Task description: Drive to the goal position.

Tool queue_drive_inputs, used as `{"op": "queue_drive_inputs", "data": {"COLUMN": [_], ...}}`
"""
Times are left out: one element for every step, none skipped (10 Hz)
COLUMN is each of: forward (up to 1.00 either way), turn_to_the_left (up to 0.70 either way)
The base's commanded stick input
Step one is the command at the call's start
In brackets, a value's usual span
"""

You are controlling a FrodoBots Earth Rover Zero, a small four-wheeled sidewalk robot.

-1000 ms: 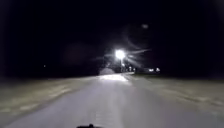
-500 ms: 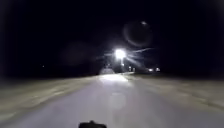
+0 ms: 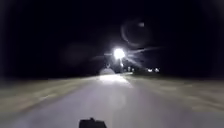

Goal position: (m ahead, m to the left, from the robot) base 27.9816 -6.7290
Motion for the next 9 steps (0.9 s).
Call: {"op": "queue_drive_inputs", "data": {"forward": [1.00, 1.00, 1.00, 1.00, 1.00, 1.00, 1.00, 1.00, 1.00], "turn_to_the_left": [-0.02, -0.04, -0.06, -0.07, -0.07, -0.06, -0.13, -0.09, -0.05]}}
